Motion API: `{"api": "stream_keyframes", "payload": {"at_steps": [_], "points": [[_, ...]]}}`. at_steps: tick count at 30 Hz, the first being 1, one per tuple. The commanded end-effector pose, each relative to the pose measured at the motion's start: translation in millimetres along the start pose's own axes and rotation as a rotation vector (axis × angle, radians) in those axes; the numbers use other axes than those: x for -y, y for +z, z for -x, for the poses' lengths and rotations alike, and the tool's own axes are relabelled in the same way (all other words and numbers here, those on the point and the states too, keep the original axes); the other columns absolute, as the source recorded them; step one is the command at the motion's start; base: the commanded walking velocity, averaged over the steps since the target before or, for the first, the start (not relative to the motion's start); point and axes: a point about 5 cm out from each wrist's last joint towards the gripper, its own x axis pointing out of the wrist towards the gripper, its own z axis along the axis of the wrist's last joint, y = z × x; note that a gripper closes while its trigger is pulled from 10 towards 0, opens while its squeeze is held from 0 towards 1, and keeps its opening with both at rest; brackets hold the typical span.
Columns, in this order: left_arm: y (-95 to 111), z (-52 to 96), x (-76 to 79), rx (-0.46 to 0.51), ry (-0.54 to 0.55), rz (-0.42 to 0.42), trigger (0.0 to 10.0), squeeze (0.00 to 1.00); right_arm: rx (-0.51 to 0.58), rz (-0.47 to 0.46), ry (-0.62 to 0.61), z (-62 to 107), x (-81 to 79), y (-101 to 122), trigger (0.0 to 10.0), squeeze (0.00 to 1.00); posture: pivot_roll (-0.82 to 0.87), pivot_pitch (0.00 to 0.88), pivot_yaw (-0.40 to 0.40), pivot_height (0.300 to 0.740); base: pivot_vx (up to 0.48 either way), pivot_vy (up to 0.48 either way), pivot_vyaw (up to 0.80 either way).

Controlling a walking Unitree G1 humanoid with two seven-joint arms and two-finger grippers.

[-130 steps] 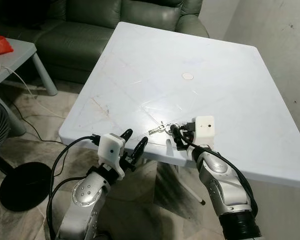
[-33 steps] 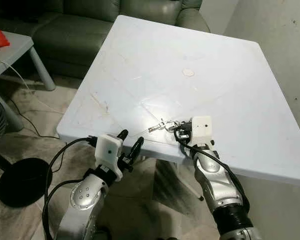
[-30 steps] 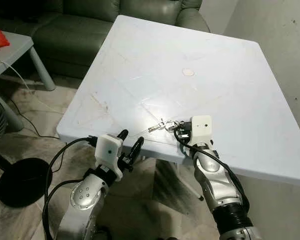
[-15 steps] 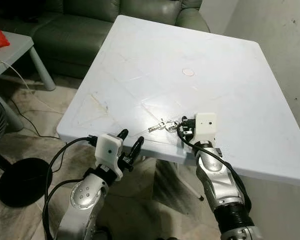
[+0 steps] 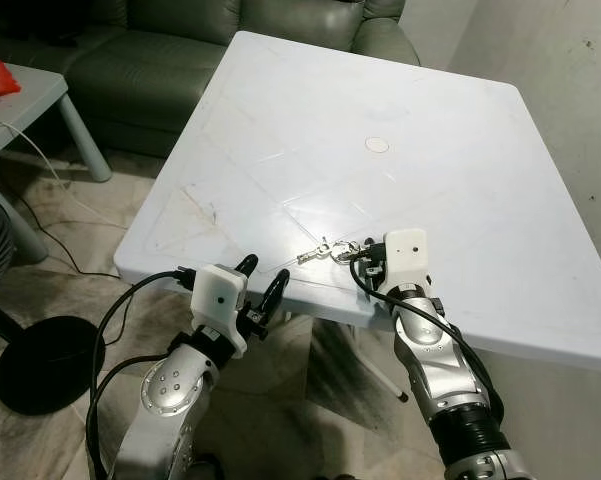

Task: Hang keys on a hook

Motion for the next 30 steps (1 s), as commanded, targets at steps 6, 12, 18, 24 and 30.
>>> {"api": "stream_keyframes", "payload": {"at_steps": [6, 12, 18, 24, 30], "points": [[0.8, -1.1, 2.5, 0.007, -0.002, 0.000, 10.0, 0.00, -0.053, -0.002, -0.016, -0.1, 2.3, -7.4, 10.0, 0.00, 0.01, 0.157, -0.111, 0.740, 0.000, 0.000, 0.00], [0.8, -1.0, 2.2, 0.008, 0.002, 0.001, 10.0, 0.00, -0.059, -0.003, -0.029, -1.1, 4.6, -7.7, 5.2, 0.00, 0.01, 0.158, -0.112, 0.740, 0.000, 0.000, 0.00], [0.8, -0.7, 2.3, 0.008, 0.003, 0.002, 10.0, 0.00, -0.056, -0.002, -0.041, -0.9, 7.6, -8.0, 0.0, 0.00, 0.01, 0.160, -0.113, 0.740, 0.000, 0.000, 0.00], [0.9, -0.4, 2.2, 0.008, 0.003, 0.004, 10.0, 0.00, -0.057, -0.009, -0.055, -0.6, 10.1, -8.5, 0.0, 0.00, 0.01, 0.162, -0.111, 0.740, 0.000, 0.000, 0.00], [0.9, -0.6, 2.1, 0.007, 0.003, 0.002, 10.0, 0.00, -0.055, -0.013, -0.059, -0.4, 10.5, -8.5, 0.0, 0.00, 0.01, 0.165, -0.109, 0.740, 0.000, 0.000, 0.00]]}}
